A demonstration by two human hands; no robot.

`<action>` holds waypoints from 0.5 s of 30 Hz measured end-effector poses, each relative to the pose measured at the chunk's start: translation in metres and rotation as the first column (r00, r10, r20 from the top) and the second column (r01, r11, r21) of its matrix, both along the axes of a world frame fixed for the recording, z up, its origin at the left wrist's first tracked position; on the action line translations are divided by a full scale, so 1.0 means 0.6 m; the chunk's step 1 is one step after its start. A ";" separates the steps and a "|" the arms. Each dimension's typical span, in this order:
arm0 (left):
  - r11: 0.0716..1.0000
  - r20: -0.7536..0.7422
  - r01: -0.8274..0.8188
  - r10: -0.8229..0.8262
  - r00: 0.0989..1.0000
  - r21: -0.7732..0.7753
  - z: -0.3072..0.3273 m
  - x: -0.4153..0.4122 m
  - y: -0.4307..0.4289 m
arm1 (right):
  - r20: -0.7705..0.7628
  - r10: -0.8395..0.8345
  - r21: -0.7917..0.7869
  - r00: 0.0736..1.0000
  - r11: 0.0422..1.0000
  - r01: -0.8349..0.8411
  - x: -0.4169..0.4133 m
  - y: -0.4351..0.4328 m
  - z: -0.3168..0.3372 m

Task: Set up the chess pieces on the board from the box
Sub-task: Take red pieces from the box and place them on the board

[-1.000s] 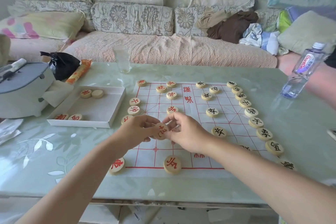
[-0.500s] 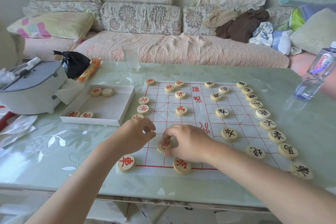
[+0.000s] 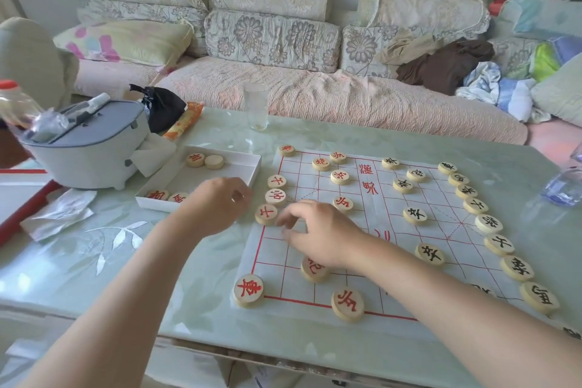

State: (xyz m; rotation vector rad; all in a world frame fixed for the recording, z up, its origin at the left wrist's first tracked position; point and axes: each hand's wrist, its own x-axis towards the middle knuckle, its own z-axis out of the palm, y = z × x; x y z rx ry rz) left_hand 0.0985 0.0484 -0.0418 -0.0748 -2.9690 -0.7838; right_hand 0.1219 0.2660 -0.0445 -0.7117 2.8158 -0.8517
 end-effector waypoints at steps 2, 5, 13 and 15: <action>0.997 -0.001 -0.082 0.082 0.997 -0.010 -0.006 -0.015 -0.041 | 0.019 0.007 -0.033 1.000 0.999 -0.007 -0.019 -0.040 0.003; 0.982 -0.019 -0.184 0.183 0.983 -0.042 -0.017 -0.032 -0.098 | 0.013 0.021 -0.058 1.000 0.998 -0.020 -0.056 -0.106 0.008; 0.952 -0.075 -0.282 0.275 0.959 -0.120 -0.031 -0.044 -0.196 | -0.029 0.112 0.090 0.993 0.990 -0.109 -0.146 -0.248 0.010; 0.943 -0.079 -0.314 0.306 0.949 -0.110 -0.035 -0.046 -0.209 | -0.026 0.142 0.188 0.990 0.973 -0.134 -0.161 -0.273 0.004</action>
